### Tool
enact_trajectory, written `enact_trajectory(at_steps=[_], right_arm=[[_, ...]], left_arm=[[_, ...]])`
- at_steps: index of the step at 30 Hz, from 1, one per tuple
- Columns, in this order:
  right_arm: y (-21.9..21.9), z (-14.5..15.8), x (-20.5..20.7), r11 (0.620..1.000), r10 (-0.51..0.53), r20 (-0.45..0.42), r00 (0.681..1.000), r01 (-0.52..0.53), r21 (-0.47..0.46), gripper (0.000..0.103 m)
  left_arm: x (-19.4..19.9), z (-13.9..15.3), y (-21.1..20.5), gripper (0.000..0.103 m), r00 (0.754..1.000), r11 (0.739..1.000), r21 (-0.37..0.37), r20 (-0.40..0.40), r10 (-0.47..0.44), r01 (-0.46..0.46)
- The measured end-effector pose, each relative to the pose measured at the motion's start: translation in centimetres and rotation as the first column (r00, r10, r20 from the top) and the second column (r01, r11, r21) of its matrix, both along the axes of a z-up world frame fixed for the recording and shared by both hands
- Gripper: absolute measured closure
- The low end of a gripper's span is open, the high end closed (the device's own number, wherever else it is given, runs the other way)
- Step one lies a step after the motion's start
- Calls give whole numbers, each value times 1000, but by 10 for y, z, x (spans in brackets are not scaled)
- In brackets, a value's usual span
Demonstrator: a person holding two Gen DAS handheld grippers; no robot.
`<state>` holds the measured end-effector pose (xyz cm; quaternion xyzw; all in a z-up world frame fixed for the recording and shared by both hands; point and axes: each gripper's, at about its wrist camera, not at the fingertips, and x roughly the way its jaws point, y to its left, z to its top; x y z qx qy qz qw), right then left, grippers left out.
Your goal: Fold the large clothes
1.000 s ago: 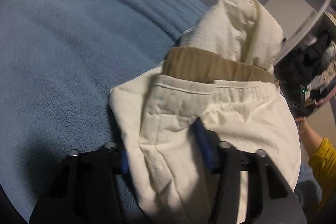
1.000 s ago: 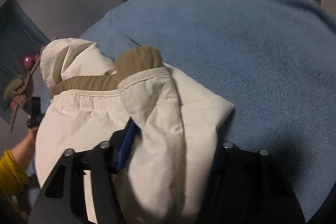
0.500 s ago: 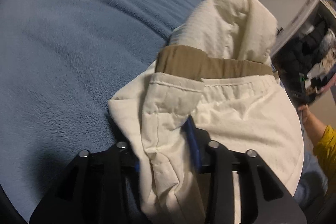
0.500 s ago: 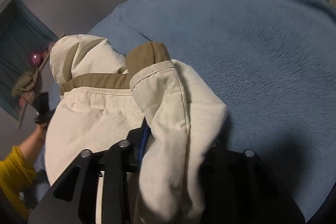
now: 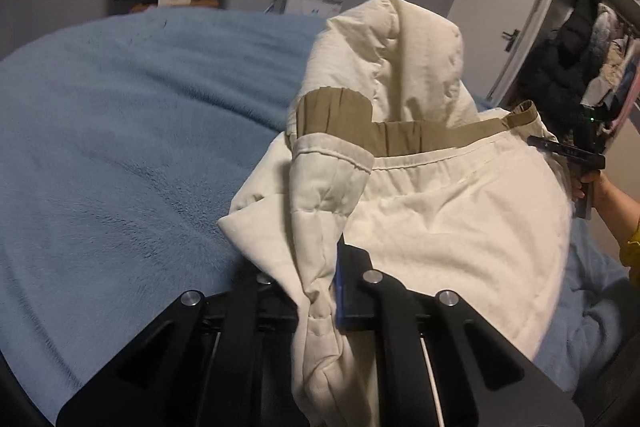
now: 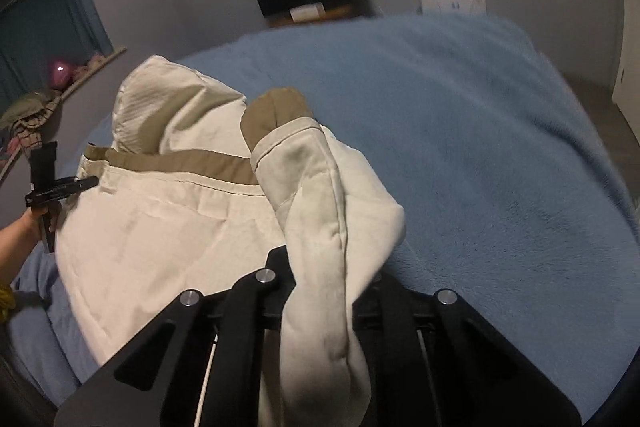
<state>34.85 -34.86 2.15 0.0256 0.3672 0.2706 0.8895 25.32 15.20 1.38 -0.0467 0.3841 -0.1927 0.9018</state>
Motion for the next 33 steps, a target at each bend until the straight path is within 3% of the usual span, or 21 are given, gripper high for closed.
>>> enact_trajectory(at_steps=[8,12,17,20,24,28,33], right_arm=[[-2,50,-74,999,-29,111,993,25,37,95],[-14,75,-122,997,-34,148,988,23,71,96],[-33,92,-164,995,-19,107,994,9,98,96],[-37,76,-164,995,-28,40,999,24,95,95],[-31,24,-135,998,-52,-82,995,55,38,95],[-35,-26,-94,994,-93,-207,974,103,35,95],[-36,-63,-58,990,-128,-288,949,139,16,91]], left_arm=[[-63,54,-9,93,995,998,-57,102,-10,16],[-76,65,-2,93,987,996,-68,153,-37,48],[-86,72,0,93,982,994,-48,168,-87,96],[-73,56,1,93,988,994,-41,123,-93,99],[-48,11,2,93,998,997,-47,5,-67,67],[-10,-41,6,92,993,1000,-12,-119,-18,16],[22,-75,12,89,983,1000,4,-181,-13,13]])
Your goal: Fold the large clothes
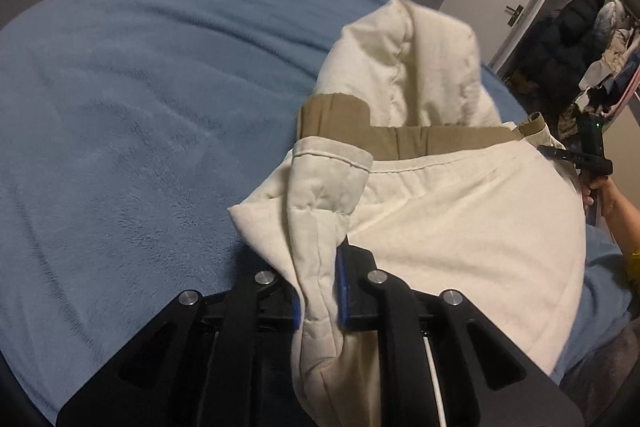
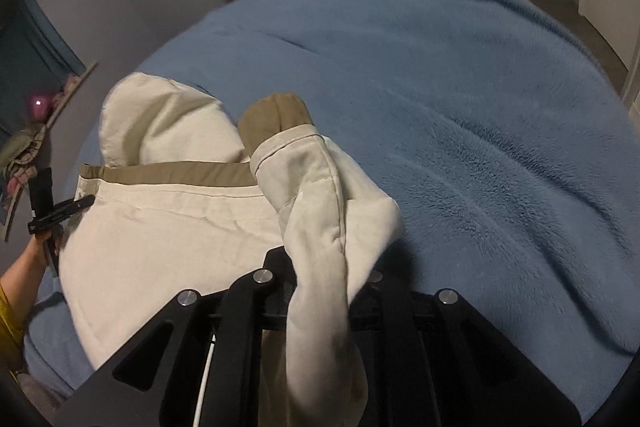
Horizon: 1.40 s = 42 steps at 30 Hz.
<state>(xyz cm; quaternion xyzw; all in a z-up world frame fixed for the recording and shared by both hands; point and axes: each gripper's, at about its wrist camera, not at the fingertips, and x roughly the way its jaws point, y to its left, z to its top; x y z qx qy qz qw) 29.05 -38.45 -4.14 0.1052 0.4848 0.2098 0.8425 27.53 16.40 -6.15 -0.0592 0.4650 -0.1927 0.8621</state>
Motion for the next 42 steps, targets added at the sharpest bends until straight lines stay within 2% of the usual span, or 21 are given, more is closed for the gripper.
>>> enact_trajectory(at_steps=[5,8,9,10,12,14,15,18,20,22,25,27,29,34,37,42], right_arm=[[-1,-22,5,1000,-19,-37,999,20,21,85],[-1,-22,-5,999,-42,-43,998,42,8,78],[1,-18,-8,998,-63,-48,997,63,-14,71],[0,-15,-9,997,-77,-49,996,76,-34,65],[6,-3,-19,990,-90,-26,996,87,-111,45],[15,14,-33,977,-86,35,996,91,-195,31],[23,28,-49,963,-78,83,993,97,-252,30],[40,54,-87,942,-62,152,986,109,-319,25],[55,65,-112,933,-36,173,984,95,-347,16],[69,73,-143,924,-8,185,983,78,-374,10],[91,72,-181,925,29,181,983,43,-378,8],[103,66,-200,927,29,167,986,36,-374,8],[110,59,-210,929,24,158,987,36,-367,8],[129,29,-209,926,14,104,995,26,-377,8],[137,16,-196,927,3,103,995,36,-374,8],[146,16,-165,932,-16,126,992,61,-358,8]], left_arm=[[2,-16,5,82,999,998,-62,-31,10,-12],[-2,-8,-2,76,999,997,-67,-24,32,-33],[-5,-4,-4,70,999,998,-45,-20,49,-50],[-9,-2,-5,50,998,997,-33,-23,64,-65],[-18,7,-7,25,996,996,-13,-15,84,-84],[-32,22,-17,22,997,997,31,19,71,-72],[-41,33,-25,16,996,994,77,37,77,-80],[-70,55,-43,13,993,983,155,82,84,-96],[-99,71,-63,6,990,969,229,124,70,-97],[-124,76,-82,7,988,953,285,137,65,-102],[-147,72,-111,7,991,950,286,78,107,-125],[-155,60,-122,7,991,958,253,26,131,-133],[-161,49,-137,7,986,951,265,-8,166,-158],[-165,26,-172,7,991,929,349,-10,134,-122],[-158,17,-178,5,992,930,351,-13,122,-110],[-138,11,-169,5,989,946,295,-18,144,-132]])
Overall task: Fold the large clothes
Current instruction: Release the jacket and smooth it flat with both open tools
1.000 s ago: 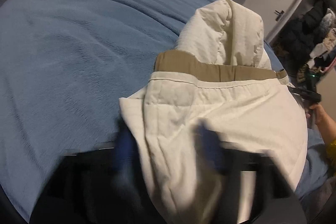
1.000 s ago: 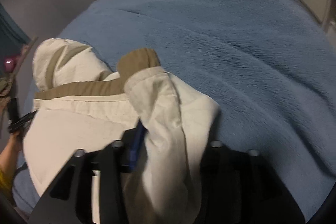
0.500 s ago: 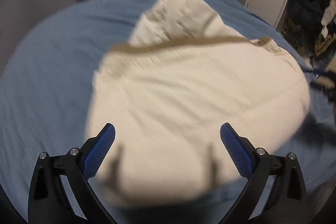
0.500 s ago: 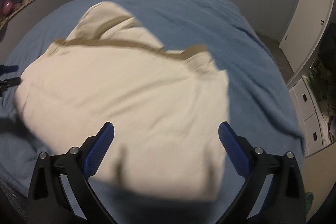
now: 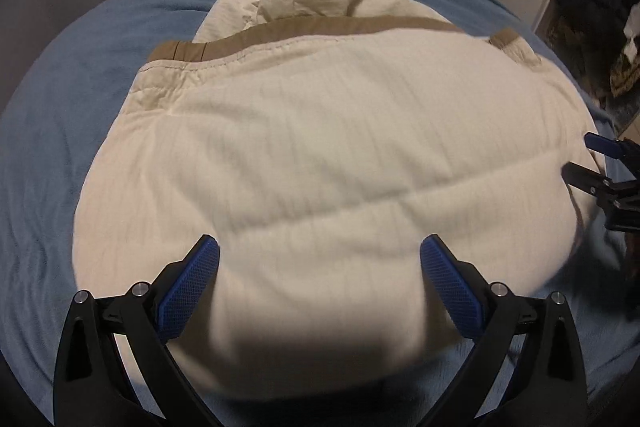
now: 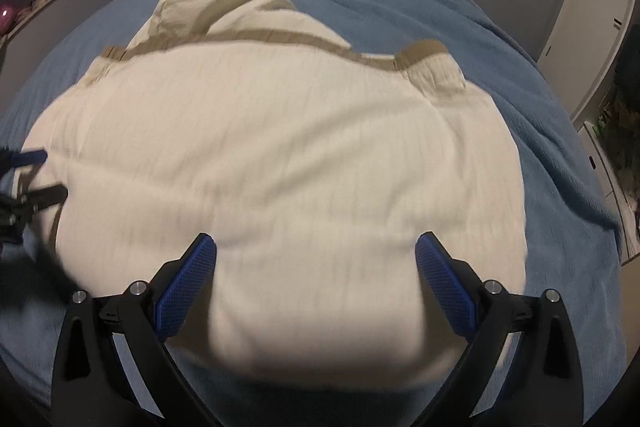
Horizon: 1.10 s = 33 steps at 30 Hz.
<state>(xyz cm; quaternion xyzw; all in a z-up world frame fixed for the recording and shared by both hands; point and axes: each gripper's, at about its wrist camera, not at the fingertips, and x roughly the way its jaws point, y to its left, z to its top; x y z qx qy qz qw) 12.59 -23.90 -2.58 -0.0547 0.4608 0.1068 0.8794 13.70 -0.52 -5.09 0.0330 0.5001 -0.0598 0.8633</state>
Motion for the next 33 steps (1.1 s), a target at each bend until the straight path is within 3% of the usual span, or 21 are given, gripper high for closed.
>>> enact_trajectory(at_steps=[9,15,18,21,23,27,30,33], right_arm=[[20,-6,89,998,-47,-70,996,50,40,8],[31,-18,147,993,-109,-144,984,115,38,8],[32,-22,162,990,-124,-142,982,132,54,8],[24,-10,150,984,-128,-124,984,142,107,8],[22,4,129,987,-68,-69,995,77,139,8],[13,1,108,998,2,-30,1000,-1,59,8],[-21,-9,110,993,-69,-48,997,73,95,8],[-57,-9,113,984,-160,-33,987,162,69,8]], left_arm=[[82,-3,6,5,999,999,2,-9,42,-42],[147,-10,10,5,993,993,40,-42,109,-107],[168,-15,14,5,986,987,48,-51,156,-154],[166,-6,20,7,983,985,25,-61,173,-172],[153,8,24,7,986,987,8,-36,163,-162],[120,20,45,7,990,989,-39,-7,139,-139],[115,1,76,5,975,976,-13,-53,217,-218],[110,-3,108,6,958,957,42,2,288,-288]])
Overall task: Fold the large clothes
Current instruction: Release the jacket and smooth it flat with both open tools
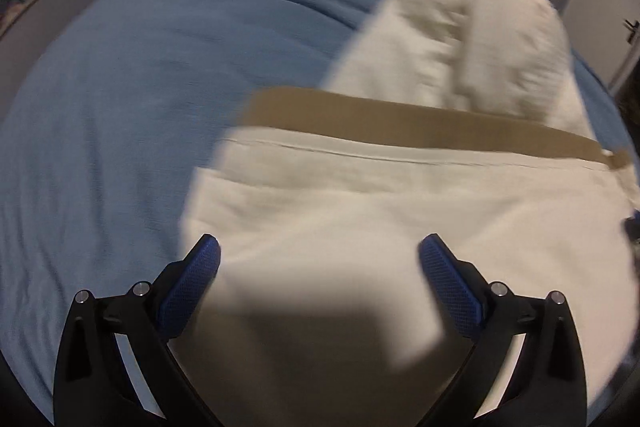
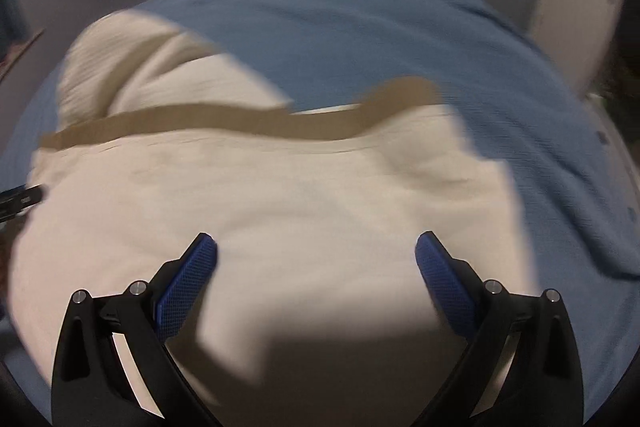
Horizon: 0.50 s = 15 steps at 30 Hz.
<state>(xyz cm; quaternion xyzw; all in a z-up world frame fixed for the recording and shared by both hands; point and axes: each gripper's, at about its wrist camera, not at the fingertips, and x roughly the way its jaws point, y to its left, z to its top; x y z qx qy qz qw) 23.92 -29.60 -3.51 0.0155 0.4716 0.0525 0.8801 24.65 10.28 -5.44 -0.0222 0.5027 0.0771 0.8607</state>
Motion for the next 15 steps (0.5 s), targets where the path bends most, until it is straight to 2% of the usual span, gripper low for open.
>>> enact_trajectory(at_steps=[2,4,6,8,11,15], right_arm=[[-19,1,-1,998,-42,-24,999,42,36,8],[-26,15,-16,992,-122,-22,992,122,23,8],[-18,31,-40,993,-98,22,995,97,62,8],[-2,42,-67,996,-47,53,997,43,80,8],[38,42,-118,995,52,74,996,-58,78,8],[75,27,-165,989,133,74,988,-137,59,8]], left_arm=[[-3,-1,16,5,998,997,47,-12,57,-56],[-11,6,33,7,993,993,15,-7,120,-120],[-24,19,36,7,990,990,-29,20,139,-138],[-49,37,21,7,992,993,-54,69,106,-102],[-85,47,-15,7,994,999,-48,107,23,-18],[-136,34,-69,7,993,991,-98,88,-80,88]])
